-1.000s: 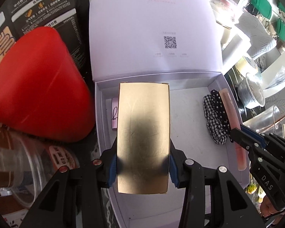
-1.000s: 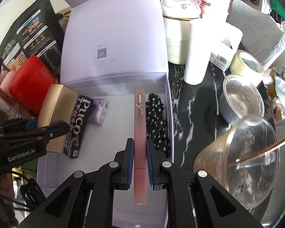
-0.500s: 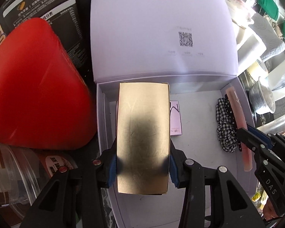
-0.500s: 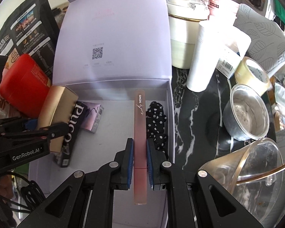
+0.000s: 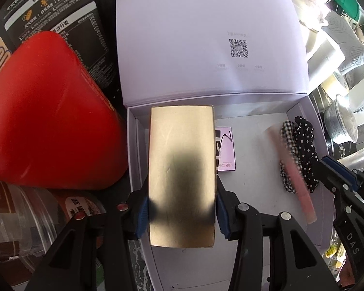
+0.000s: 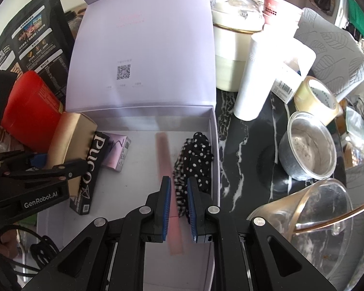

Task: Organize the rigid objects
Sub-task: 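Lower the gold card into the box with the left gripper while the right gripper drops the nail file, then withdraw both tools from the box toward the lollipop and hair clip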

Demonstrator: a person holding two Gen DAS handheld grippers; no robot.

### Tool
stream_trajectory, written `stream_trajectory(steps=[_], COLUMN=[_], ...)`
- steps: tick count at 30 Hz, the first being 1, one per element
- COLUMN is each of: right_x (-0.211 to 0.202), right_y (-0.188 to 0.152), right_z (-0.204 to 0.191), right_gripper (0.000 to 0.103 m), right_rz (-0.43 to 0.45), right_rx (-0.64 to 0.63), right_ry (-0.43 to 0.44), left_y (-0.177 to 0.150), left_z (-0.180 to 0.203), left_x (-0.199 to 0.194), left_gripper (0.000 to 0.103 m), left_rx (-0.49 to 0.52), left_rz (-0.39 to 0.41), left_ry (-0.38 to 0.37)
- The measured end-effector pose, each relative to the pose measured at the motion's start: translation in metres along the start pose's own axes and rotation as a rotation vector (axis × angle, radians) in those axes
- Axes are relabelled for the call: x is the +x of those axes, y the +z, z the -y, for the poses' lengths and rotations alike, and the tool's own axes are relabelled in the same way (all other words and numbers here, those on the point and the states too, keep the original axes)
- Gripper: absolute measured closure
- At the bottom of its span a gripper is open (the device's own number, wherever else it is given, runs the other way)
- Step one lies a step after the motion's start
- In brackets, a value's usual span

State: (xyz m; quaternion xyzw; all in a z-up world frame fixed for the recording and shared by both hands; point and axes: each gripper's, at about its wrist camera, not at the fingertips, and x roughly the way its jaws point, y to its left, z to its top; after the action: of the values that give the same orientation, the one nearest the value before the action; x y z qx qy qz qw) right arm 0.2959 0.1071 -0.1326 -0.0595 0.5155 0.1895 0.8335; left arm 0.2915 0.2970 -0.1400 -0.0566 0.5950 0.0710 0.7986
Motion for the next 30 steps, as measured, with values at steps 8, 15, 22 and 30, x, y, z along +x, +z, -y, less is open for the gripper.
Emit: stream_trajectory(steps=[8,15,22,30], right_x=[-0.017,-0.042,-0.068,-0.105], right_y=[-0.002,-0.004,-0.006,-0.014], right_z=[-0.002,-0.007,-0.006,-0.01], right_gripper=[0.082,0.082,0.082,0.082], right_rz=[0.014,0.048,0.089,0.144], right_rx=[0.003,0.004,0.019,0.018], right_ry=[0.024,0.023,0.021,0.022], left_y=[-0.004,-0.001,-0.005,-0.012], left_z=[0.002,0.0,-0.001,0.005], left_x=[-0.018,-0.044,-0.077,-0.114], left_gripper=[0.058,0.058,0.058,0.058], left_rx=[0.042,0.022,0.019,0.021], left_rz=[0.021,0.051,0.101,0.147], left_ry=[0.014,0.021,0.02,0.009])
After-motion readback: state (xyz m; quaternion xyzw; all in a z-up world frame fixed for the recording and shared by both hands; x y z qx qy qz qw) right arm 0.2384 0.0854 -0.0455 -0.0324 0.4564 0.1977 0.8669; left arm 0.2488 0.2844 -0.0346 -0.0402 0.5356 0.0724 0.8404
